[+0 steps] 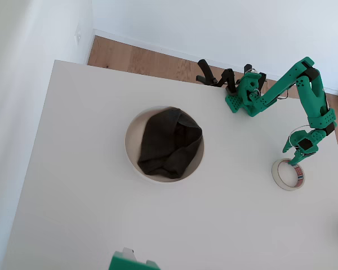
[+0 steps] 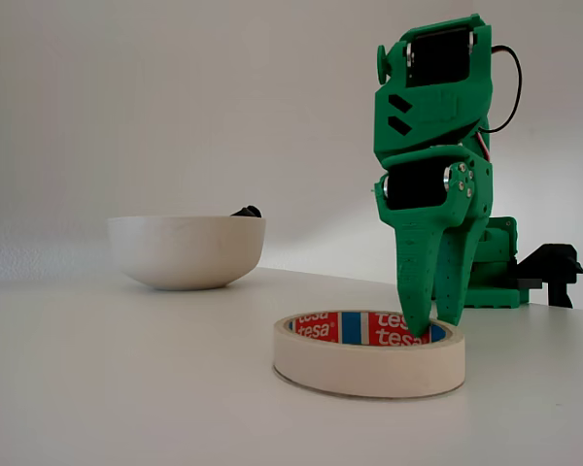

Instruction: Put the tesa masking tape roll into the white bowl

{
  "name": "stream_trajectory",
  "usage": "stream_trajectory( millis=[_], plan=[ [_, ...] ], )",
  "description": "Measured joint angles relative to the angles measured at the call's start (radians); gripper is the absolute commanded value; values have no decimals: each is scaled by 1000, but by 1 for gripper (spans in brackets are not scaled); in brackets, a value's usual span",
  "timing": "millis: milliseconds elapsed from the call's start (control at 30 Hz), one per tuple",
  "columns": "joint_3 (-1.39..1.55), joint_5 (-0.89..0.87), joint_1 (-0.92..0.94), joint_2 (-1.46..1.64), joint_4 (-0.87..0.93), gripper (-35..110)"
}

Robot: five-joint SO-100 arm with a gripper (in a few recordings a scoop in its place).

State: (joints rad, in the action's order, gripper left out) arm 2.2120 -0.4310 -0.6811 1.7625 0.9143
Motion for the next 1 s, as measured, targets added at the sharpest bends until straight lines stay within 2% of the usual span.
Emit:
stream_trajectory(
  millis=[200, 300, 367, 400, 733, 833, 1000],
  plan=[
    [-2, -17, -40, -12, -3, 12],
    [-2, -23, -58, -15, -3, 6],
    [-2, -34, -61, -15, -3, -5],
    [-2, -37, -66, -15, -3, -6],
    [0, -28, -101, -17, -31, -8],
    [32, -11, -92, 60, -29, -8],
    [37, 54, 6, 334, 75, -8]
  ],
)
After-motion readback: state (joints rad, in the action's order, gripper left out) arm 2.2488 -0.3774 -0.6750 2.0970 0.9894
